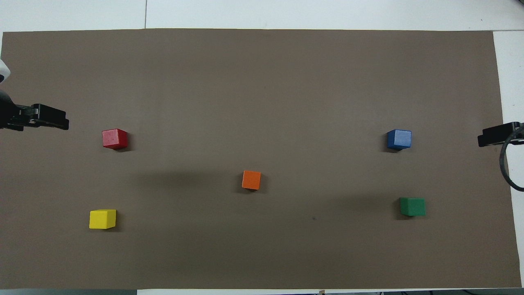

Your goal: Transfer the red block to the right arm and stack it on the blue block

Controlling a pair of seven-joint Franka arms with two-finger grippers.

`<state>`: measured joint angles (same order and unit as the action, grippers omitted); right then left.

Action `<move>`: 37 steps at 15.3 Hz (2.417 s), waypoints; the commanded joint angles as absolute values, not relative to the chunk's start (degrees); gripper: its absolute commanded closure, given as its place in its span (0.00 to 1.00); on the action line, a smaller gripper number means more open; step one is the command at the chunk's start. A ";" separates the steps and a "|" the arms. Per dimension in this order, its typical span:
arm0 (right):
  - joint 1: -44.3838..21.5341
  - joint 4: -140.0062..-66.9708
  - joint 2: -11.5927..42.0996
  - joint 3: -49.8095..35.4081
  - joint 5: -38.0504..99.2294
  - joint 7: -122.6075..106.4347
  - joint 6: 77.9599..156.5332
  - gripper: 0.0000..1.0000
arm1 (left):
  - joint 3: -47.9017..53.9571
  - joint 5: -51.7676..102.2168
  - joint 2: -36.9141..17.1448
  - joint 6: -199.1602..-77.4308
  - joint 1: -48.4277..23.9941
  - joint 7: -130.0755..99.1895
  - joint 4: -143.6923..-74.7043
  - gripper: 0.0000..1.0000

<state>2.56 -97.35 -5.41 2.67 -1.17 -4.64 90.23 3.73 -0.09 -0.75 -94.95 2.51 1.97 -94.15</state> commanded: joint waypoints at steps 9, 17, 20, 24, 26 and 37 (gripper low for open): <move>3.34 -98.52 -6.59 2.11 -1.05 -4.57 90.09 0.00 | 2.64 0.79 -1.31 -110.63 2.02 2.02 -107.47 0.00; 3.08 -110.72 -7.47 1.85 6.40 -7.11 100.26 0.00 | 2.46 0.18 -8.35 -128.48 2.02 2.64 -117.58 0.00; 2.72 -112.76 -3.88 1.85 12.89 -10.80 104.50 0.00 | 2.29 0.18 -9.84 -131.74 2.02 2.29 -119.62 0.00; 3.43 -113.11 0.70 1.85 26.34 -18.88 107.75 0.00 | 2.29 0.18 -11.60 -133.94 2.02 2.29 -120.14 0.00; 3.43 -114.69 1.84 1.93 33.01 -22.13 108.80 0.00 | 2.29 0.18 -12.83 -134.73 2.02 2.20 -120.41 0.00; 3.78 -119.97 11.06 1.85 70.19 -46.82 105.49 0.00 | 2.90 0.61 -13.45 -119.58 1.23 -15.35 -112.01 1.00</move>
